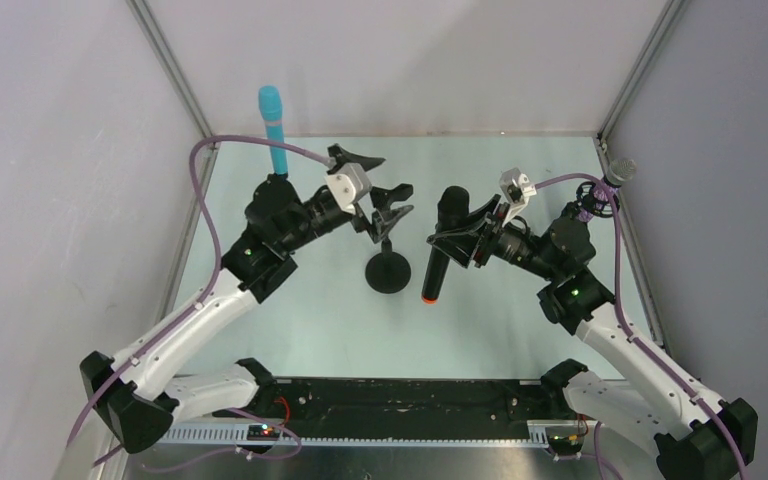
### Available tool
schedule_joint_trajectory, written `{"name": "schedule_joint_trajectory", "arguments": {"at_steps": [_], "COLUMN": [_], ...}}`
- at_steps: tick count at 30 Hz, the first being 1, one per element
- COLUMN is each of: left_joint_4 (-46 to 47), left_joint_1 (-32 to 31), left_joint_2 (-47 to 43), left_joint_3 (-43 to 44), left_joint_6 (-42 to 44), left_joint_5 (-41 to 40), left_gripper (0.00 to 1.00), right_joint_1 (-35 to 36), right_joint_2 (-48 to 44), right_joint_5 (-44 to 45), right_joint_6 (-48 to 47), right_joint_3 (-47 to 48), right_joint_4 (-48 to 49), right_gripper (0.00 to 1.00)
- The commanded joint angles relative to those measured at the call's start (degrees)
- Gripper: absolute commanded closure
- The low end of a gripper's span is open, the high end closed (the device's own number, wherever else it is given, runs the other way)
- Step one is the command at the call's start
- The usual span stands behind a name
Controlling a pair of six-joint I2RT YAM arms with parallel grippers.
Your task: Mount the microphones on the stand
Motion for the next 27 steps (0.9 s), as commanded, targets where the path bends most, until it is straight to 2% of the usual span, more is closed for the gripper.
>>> {"name": "schedule_joint_trajectory", "arguments": {"at_steps": [1, 6, 10, 15, 22, 27], "left_joint_4": [0.7, -1.3, -2.4, -3.4, -3.6, -3.7], "left_joint_1": [4.2, 9.8, 15.1, 18.7, 19.2, 19.2], "left_joint_2": [-0.5, 0.4, 1.9, 3.5, 6.5, 9.3], "left_joint_3": [3.1, 3.2, 3.6, 3.4, 4.1, 4.2], "left_joint_6": [-0.7, -2.3, -5.0, -4.2, -2.8, -2.7], "left_joint_5": [1.1, 6.6, 16.2, 27.5, 33.8, 34.0], "left_gripper": [0.00, 0.00, 0.00, 0.00, 0.00, 0.01], "right_joint_1": [-0.1, -0.1, -0.2, -0.3, -0.3, -0.4], "right_joint_2": [-0.5, 0.0, 0.3, 0.7, 0.6, 0.5], "right_joint_5": [-0.2, -0.5, -0.5, -0.6, -0.5, -0.5], "right_joint_6": [-0.8, -1.0, -1.1, -1.7, -2.4, -2.8], "right_joint_3": [2.3, 2.3, 2.3, 2.3, 2.3, 2.3], "right_joint_4": [2.2, 2.1, 1.9, 1.3, 0.3, 0.0], "right_gripper": [1.00, 1.00, 1.00, 1.00, 1.00, 1.00]}}
